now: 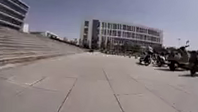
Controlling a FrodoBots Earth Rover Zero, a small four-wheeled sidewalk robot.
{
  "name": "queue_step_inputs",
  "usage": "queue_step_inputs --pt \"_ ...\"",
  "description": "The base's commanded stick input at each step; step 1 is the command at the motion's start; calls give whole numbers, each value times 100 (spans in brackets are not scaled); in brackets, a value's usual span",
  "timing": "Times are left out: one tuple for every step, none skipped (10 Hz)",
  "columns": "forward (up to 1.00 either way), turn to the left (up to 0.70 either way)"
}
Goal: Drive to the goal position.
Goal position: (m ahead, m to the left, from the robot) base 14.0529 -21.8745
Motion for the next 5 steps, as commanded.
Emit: queue_step_inputs --pt "100 0" --pt "100 0" --pt "100 0" --pt "100 0" --pt "100 0"
